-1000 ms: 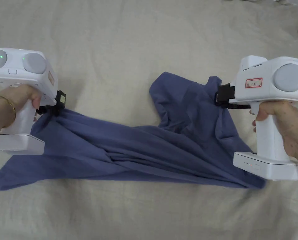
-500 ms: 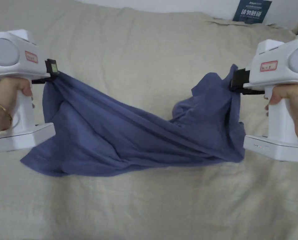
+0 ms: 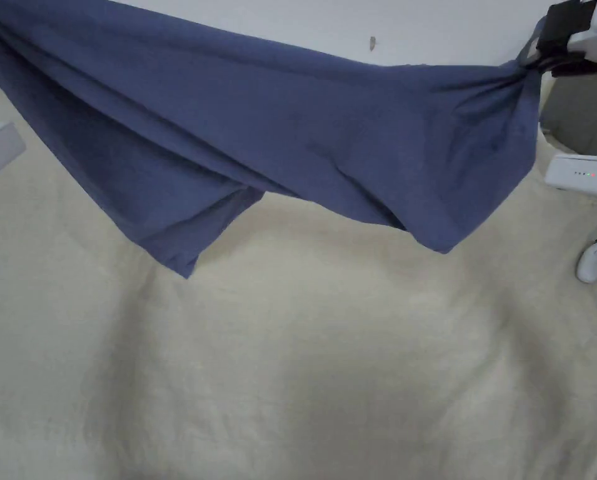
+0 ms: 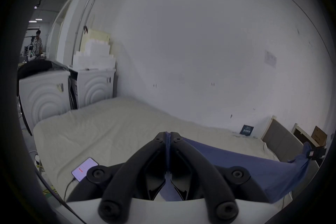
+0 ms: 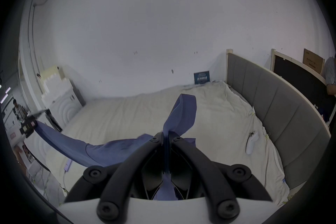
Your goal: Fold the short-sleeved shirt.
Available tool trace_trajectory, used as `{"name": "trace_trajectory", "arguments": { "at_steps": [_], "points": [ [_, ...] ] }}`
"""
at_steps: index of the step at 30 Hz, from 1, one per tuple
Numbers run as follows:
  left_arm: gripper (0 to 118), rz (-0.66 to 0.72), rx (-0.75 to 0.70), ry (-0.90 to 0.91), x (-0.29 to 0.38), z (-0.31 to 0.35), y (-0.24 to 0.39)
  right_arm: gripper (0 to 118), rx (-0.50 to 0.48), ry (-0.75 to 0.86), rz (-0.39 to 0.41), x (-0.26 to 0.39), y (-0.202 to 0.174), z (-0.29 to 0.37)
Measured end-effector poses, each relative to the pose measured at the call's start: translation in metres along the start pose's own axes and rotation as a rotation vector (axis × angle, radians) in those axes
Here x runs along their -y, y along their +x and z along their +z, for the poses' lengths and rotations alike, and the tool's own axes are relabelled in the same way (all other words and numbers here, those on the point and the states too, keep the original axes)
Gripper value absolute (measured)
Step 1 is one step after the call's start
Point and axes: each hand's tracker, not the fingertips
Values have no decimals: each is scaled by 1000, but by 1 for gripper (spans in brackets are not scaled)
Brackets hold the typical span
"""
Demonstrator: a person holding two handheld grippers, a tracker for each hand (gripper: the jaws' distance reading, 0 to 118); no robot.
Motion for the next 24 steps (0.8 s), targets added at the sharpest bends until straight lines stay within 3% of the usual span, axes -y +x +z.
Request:
{"name": "trace_trajectory", "arguments": {
  "at_steps": [6,11,20,24],
  "points": [
    [0,12,-6,55,-37,9,12,3,-17,63,-15,-35,6,38],
    [0,-23,-22,52,-50,1,38,3,27,71,-2,-55,3,38],
    [0,-94,-109,72,-69,-50,105,3,144,52,36,-90,-10,-23],
    [0,-152,-141,118,-87,-113,120,3,211,39,64,-107,-17,-75]
  ]
}}
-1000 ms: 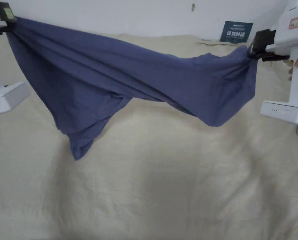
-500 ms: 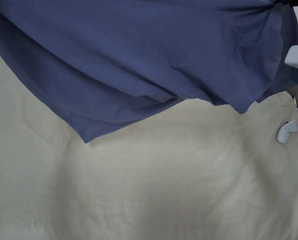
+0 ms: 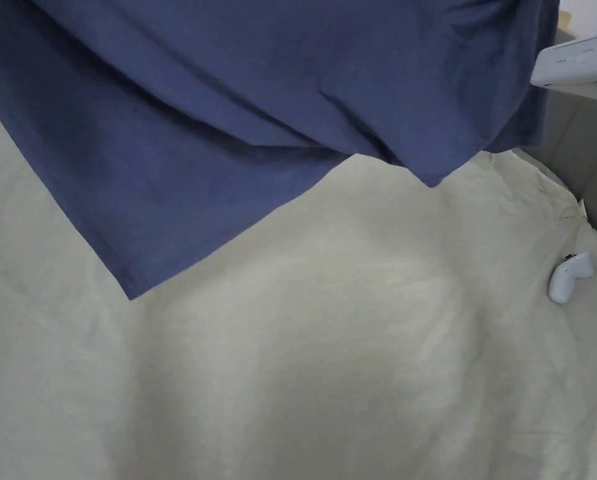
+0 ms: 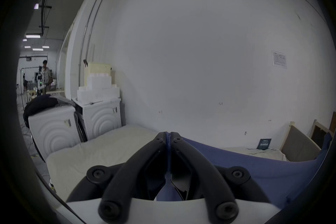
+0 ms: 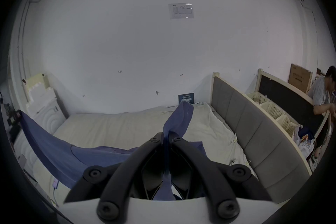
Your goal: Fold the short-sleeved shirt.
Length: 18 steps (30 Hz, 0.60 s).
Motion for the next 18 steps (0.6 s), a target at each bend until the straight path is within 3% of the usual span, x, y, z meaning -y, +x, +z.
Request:
{"name": "trace_trajectory", "arguments": {
  "at_steps": [5,10,16,18],
  "points": [
    [0,-79,-30,67,-5,-42,30,3,31,10,-3,-14,-12,-65],
    [0,-144,-42,35,30,-78,42,3,19,-36,-35,8,-12,-125],
    [0,-134,-13,-193,140,-107,36,3,29,-175,-6,98,-7,-187],
    [0,-163,-12,-274,187,-108,32,3,39,-263,-37,135,0,-208]
  ]
}}
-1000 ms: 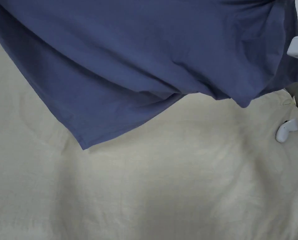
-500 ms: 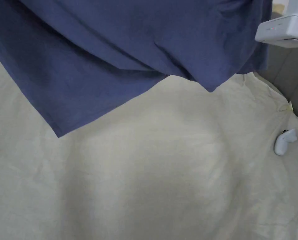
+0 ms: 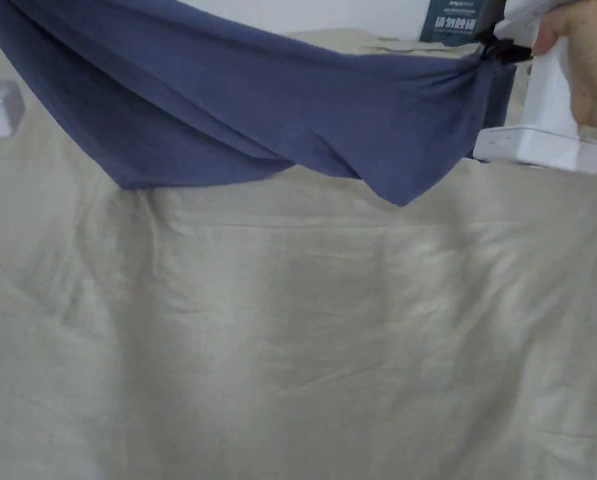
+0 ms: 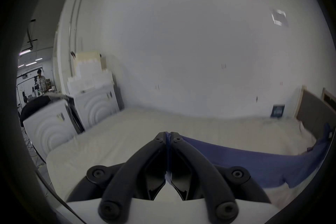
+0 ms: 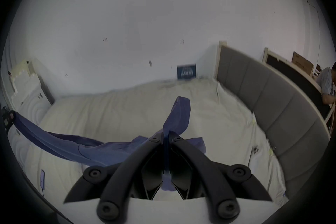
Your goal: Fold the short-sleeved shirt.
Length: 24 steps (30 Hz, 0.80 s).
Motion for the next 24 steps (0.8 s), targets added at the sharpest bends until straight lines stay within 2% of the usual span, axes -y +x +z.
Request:
{"name": "trace_trajectory", "arguments": {
  "at_steps": [2,6,8,12,16,18,22,24],
  "points": [
    [0,0,15,-68,41,-9,0,3,-8,-66,-33,36,7,-20],
    [0,27,42,-230,122,-13,-11,3,19,-184,-28,112,27,-51],
    [0,82,58,-287,154,-5,-23,3,10,-247,-66,145,41,-57],
    [0,157,56,-372,213,27,-50,3,-16,-292,-118,204,64,-45],
    [0,296,56,-417,257,58,-80,3,-26,-320,-118,249,71,-21],
    [0,308,51,-436,275,77,-92,3,-40,-331,-131,268,74,-5],
    [0,360,44,-429,298,116,-113,3,-68,-319,-170,286,82,27],
    [0,401,47,-412,309,139,-125,3,-93,-303,-153,291,86,47]
  ]
}}
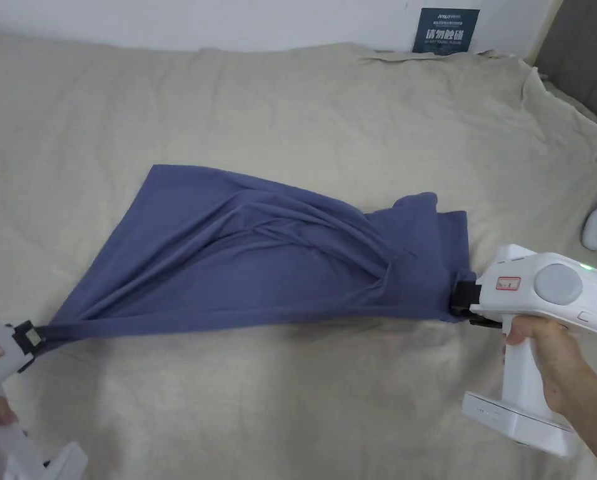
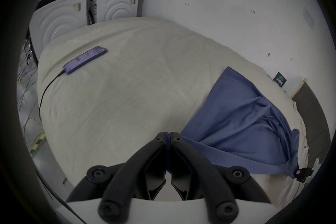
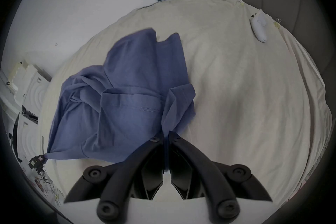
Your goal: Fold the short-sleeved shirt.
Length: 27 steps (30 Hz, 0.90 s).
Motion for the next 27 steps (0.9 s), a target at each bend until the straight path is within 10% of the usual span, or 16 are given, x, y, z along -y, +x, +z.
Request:
{"name": "trace_trajectory", "arguments": {
  "at_steps": [17,21,24,27],
  "points": [
    [3,-74,-25,-6,85,67,-53,4,-50,11,7,81,36,63],
    [35,-41,-36,-11,78,70,-55,15,7,41,99,84,26,66],
    [107,-11,-36,10,66,80,-60,78,31,75,162,83,22,79],
    [118,-22,-15,60,47,95,-56,92,60,153,219,77,19,99]
  ]
}}
